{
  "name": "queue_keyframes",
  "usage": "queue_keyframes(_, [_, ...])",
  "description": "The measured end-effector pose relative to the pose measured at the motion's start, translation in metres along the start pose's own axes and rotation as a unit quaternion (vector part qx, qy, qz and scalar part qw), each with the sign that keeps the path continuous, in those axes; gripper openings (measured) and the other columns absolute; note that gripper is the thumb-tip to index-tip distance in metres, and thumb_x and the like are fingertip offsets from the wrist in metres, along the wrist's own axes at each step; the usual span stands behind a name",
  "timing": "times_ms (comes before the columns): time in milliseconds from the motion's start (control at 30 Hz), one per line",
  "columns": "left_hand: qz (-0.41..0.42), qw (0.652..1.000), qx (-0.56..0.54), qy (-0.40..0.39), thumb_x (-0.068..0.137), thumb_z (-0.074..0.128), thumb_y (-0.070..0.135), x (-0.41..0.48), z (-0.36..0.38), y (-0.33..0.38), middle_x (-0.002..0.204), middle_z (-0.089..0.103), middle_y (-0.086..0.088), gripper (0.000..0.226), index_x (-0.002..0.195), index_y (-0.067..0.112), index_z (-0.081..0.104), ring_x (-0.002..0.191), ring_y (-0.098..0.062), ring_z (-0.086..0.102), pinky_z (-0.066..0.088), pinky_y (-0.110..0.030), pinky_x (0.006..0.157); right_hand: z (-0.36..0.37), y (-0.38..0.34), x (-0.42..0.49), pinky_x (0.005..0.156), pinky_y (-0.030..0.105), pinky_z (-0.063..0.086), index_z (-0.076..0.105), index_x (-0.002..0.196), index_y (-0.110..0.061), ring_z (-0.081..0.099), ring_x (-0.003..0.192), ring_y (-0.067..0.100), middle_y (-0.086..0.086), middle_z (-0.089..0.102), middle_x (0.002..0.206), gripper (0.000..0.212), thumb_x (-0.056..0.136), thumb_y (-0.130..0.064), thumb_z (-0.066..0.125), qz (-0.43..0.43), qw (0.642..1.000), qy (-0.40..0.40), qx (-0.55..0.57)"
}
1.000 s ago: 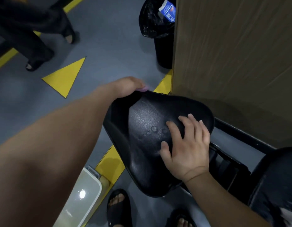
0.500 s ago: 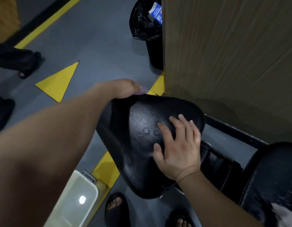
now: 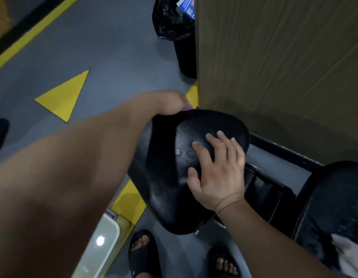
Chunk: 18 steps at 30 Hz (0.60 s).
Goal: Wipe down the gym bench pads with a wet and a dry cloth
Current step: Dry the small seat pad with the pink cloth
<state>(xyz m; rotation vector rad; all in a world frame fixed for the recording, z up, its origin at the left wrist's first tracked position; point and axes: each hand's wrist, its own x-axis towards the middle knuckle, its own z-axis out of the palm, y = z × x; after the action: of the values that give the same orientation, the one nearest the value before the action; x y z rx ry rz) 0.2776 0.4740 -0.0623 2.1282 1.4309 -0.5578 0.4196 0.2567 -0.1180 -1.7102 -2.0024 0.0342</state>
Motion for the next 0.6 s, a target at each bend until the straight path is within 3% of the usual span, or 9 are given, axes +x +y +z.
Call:
queue_keyframes(100, [0.025, 0.998, -0.058, 0.001, 0.110, 0.038, 0.031, 0.005, -0.001, 0.038, 0.132, 0.059, -0.015, 0.039, 0.126, 0.004, 0.061, 0.124, -0.029, 0.052, 0.032, -0.023, 0.095, 0.000, 0.000, 0.000, 0.123, 0.054, 0.020, 0.069, 0.127, -0.016, 0.044, 0.141, 0.039, 0.016, 0.058, 0.137, 0.056, 0.079, -0.043, 0.057, 0.000, 1.000, 0.002, 0.002])
queue_keyframes(167, [0.059, 0.994, -0.097, -0.003, 0.110, 0.039, 0.030, 0.004, 0.000, 0.049, 0.103, 0.061, -0.004, 0.034, 0.097, 0.010, 0.063, 0.103, -0.021, 0.054, 0.034, -0.025, 0.080, 0.002, 0.000, -0.001, 0.123, 0.054, 0.020, 0.070, 0.126, -0.014, 0.045, 0.140, 0.039, 0.017, 0.058, 0.136, 0.056, 0.079, -0.041, 0.058, -0.002, 1.000, 0.008, 0.005])
queue_keyframes(233, [0.076, 0.991, -0.112, 0.001, 0.110, 0.038, 0.035, -0.002, 0.005, 0.038, 0.091, 0.057, 0.011, 0.033, 0.089, 0.021, 0.060, 0.098, -0.011, 0.053, 0.036, -0.021, 0.079, 0.003, 0.001, -0.001, 0.123, 0.055, 0.021, 0.070, 0.126, -0.013, 0.045, 0.139, 0.040, 0.018, 0.059, 0.135, 0.055, 0.079, -0.041, 0.058, -0.007, 1.000, 0.014, 0.009])
queue_keyframes(367, [0.022, 0.994, -0.095, 0.055, 0.104, 0.039, 0.057, -0.025, 0.014, -0.022, 0.129, 0.062, 0.009, 0.043, 0.129, 0.032, 0.062, 0.122, -0.012, 0.054, 0.036, -0.027, 0.108, 0.001, 0.002, -0.002, 0.121, 0.056, 0.023, 0.069, 0.127, -0.014, 0.045, 0.139, 0.040, 0.017, 0.058, 0.136, 0.056, 0.080, -0.041, 0.057, -0.012, 1.000, 0.012, 0.007])
queue_keyframes(500, [-0.067, 0.980, -0.124, 0.144, 0.109, 0.037, 0.045, -0.060, 0.025, -0.075, 0.146, 0.053, 0.013, 0.041, 0.146, 0.034, 0.052, 0.138, -0.011, 0.045, 0.025, -0.021, 0.109, 0.000, 0.002, -0.001, 0.122, 0.056, 0.022, 0.069, 0.126, -0.015, 0.045, 0.139, 0.040, 0.016, 0.057, 0.136, 0.055, 0.080, -0.042, 0.056, -0.011, 1.000, 0.008, 0.006])
queue_keyframes(600, [-0.044, 0.977, -0.097, 0.182, 0.110, 0.032, 0.029, -0.078, 0.050, -0.071, 0.164, 0.031, 0.005, 0.046, 0.156, 0.027, 0.035, 0.155, -0.018, 0.017, 0.009, -0.044, 0.126, 0.000, 0.001, -0.001, 0.122, 0.054, 0.022, 0.069, 0.126, -0.014, 0.046, 0.138, 0.040, 0.018, 0.058, 0.134, 0.054, 0.081, -0.041, 0.055, -0.014, 1.000, 0.016, 0.006])
